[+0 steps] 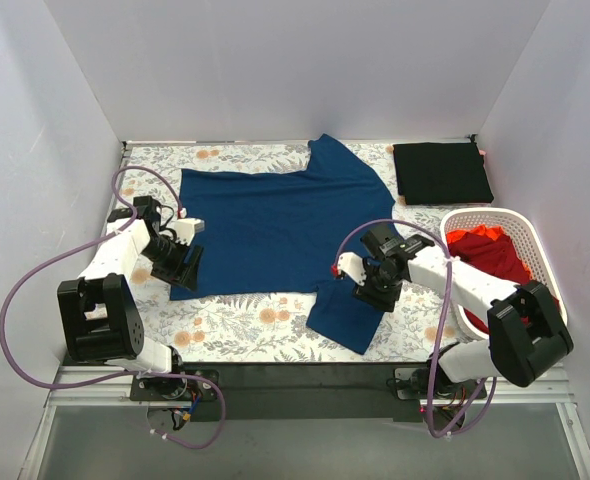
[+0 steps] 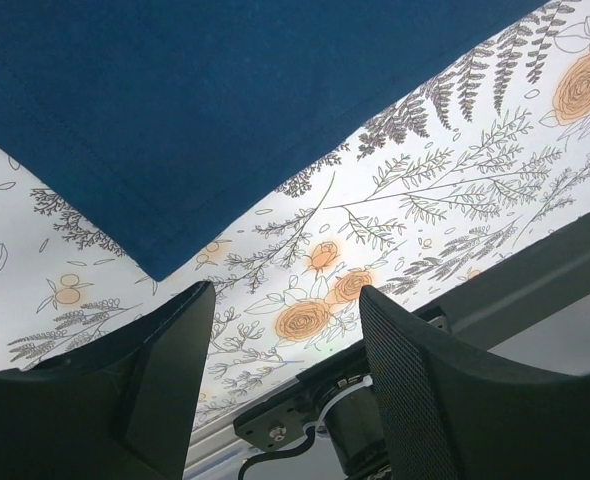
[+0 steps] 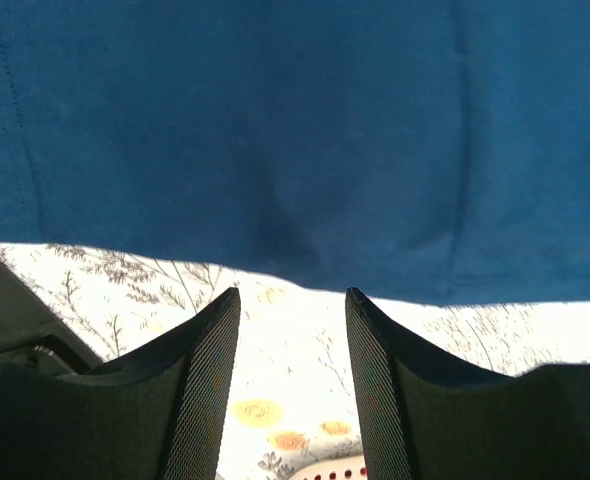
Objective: Fold and stack the t-shirts
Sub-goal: Flatten the tshirt out
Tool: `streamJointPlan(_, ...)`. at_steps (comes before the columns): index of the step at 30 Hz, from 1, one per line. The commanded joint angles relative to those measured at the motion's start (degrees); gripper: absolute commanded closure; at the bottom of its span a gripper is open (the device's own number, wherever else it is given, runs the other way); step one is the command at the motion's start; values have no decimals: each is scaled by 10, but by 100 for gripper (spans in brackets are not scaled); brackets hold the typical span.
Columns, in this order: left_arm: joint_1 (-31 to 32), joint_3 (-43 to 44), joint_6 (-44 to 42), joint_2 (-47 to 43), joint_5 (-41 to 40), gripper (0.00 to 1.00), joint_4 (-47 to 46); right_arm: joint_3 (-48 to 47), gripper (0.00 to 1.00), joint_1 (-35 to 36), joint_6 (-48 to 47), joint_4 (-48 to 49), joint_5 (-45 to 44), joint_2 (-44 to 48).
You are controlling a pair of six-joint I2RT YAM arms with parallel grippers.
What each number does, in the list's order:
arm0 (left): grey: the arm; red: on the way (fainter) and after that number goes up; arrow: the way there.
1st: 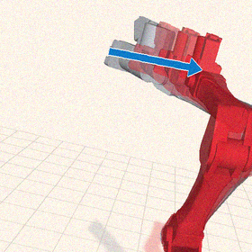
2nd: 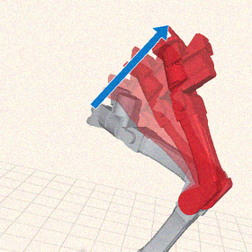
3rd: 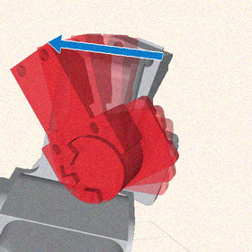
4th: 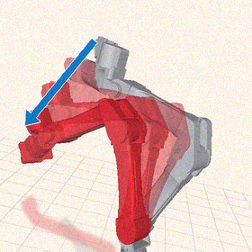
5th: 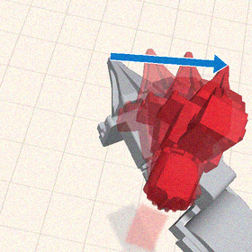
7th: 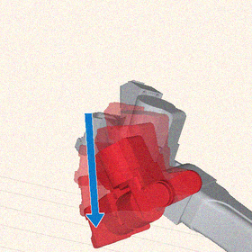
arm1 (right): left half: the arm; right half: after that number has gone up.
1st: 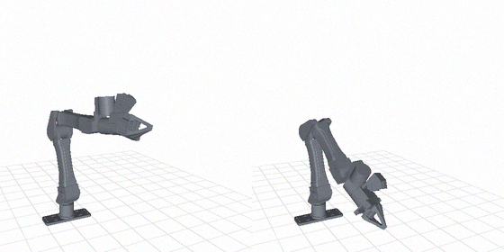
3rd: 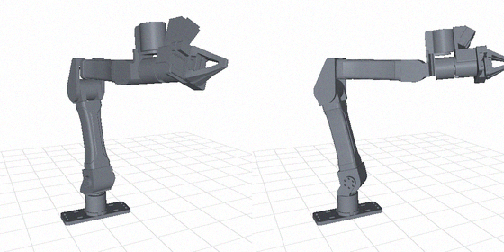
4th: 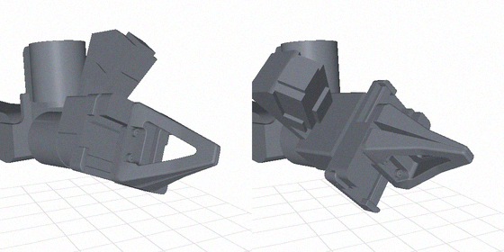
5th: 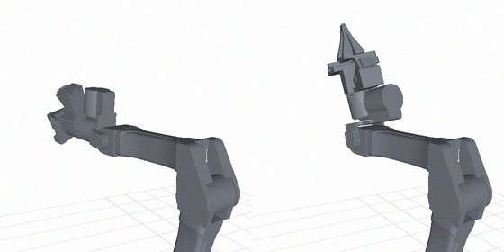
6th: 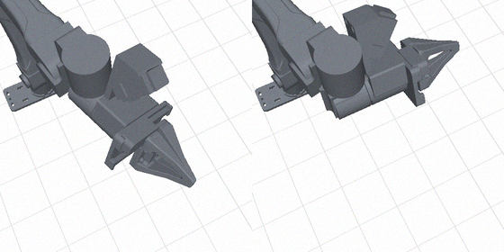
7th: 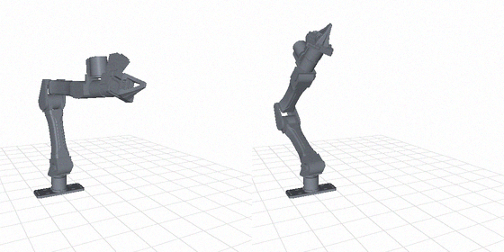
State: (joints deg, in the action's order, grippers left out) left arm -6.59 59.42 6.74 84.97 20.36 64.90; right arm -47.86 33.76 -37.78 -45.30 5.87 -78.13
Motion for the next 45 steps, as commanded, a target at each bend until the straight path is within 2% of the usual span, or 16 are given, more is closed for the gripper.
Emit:
streamJointPlan(1,-2,-11,-16,-18,3,41,1,26,46,24,5,41,-33,-4)
streamJointPlan(6,-2,-38,-19,-35,-10,40,-18,42,42,36,16,81,-56,-23)
streamJointPlan(15,-2,-65,-23,-41,-22,40,-41,62,46,44,25,104,-83,-26)
streamJointPlan(16,-3,-68,-24,-43,-23,39,-44,64,50,45,24,103,-82,-30)
streamJointPlan(17,-2,-69,-28,-43,-25,40,-50,69,58,44,24,103,-79,-33)
streamJointPlan(22,-2,-74,-39,-41,-32,42,-72,72,82,44,29,104,-73,-41)
streamJointPlan(23,-3,-73,-45,-38,-31,43,-76,72,91,44,28,103,-73,-41)
streamJointPlan(25,-2,-75,-55,-37,-32,45,-86,73,99,44,27,103,-74,-36)
streamJointPlan(28,-2,-78,-65,-34,-40,47,-101,72,99,44,27,97,-70,-33)
streamJointPlan(40,-2,-130,-192,-19,-96,53,-175,51,99,42,24,82,-63,-33)
streamJointPlan(42,-2,-141,-204,-13,-104,56,-179,44,99,42,25,77,-63,-29)
streamJointPlan(45,-2,-161,-217,-15,-116,65,-185,40,99,39,25,62,-44,-25)
